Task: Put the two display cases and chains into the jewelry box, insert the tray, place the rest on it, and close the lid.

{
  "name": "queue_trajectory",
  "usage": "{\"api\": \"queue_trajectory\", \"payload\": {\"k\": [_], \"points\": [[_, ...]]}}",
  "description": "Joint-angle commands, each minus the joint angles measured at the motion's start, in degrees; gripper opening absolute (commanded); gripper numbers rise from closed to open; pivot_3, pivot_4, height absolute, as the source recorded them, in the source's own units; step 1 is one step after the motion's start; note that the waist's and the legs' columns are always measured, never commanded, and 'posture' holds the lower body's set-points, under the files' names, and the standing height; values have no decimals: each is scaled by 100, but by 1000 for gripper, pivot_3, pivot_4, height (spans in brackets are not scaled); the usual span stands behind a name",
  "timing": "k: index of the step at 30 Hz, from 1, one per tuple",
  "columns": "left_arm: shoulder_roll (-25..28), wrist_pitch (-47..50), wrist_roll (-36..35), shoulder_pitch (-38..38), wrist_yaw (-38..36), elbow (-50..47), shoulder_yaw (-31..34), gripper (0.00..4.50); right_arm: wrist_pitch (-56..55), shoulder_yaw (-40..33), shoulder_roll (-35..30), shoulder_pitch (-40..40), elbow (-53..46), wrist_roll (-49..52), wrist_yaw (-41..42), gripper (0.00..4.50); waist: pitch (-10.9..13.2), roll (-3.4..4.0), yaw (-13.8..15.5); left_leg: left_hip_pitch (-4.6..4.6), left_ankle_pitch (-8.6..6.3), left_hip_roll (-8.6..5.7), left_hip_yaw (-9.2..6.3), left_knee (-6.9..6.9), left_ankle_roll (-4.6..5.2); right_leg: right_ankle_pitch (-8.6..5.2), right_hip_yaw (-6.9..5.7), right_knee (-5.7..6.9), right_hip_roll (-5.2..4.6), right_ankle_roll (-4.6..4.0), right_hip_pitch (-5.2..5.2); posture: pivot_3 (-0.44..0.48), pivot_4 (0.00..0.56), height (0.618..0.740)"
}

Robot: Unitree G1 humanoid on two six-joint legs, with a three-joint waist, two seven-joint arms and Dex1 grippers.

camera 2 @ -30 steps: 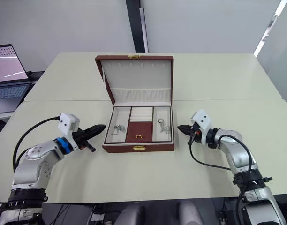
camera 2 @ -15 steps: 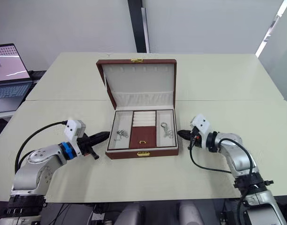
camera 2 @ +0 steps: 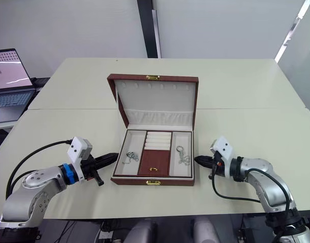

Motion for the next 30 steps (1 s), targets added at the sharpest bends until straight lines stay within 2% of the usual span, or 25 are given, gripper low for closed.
{"api": "queue_trajectory", "payload": {"k": [1,5,9,15,21,24,30], "points": [[-101,-68,-190,82,-378,-271,-422,0,-64,278,134,21,-334,219,99,9,0,0,0,0,0,0,0,0,0,0,0,0,0,0,0,0,150,740],[-205,-480,-231,137,-304,-224,-101,0,-100,78,107,-25,-222,231,47,9,1,-1,1,-1,0,0,0,0,0,0,0,0,0,0,-1,0,150,740],[-261,-934,-301,520,-286,-385,393,0,-129,-270,-12,-49,-123,325,67,9,2,-2,-12,-7,0,3,0,0,0,0,0,0,2,0,-9,0,150,740],[-786,-1387,-932,1441,164,-1391,1411,0,-739,-679,-250,-304,778,268,231,9,3,-3,10,-9,0,3,1,2,-1,0,1,-3,-4,0,-5,0,150,740],[-1463,-1531,-1629,2966,470,-2679,1909,0,-1555,-866,-197,-1262,2232,222,336,9,3,-4,-36,-7,0,8,11,2,0,0,9,-6,0,0,-6,0,150,740],[-1927,-2200,-1401,3738,279,-2955,1896,0,-2069,-856,-143,-1918,3186,54,354,9,4,-4,-9,-6,0,5,11,2,0,0,8,-10,0,-1,-3,0,150,740],[-2507,-3035,-1170,4413,284,-3115,1729,0,-2905,-794,10,-2963,4688,-313,334,9,5,-5,-5,-12,0,-1,17,3,0,0,9,-27,2,-2,2,0,150,740]]}}
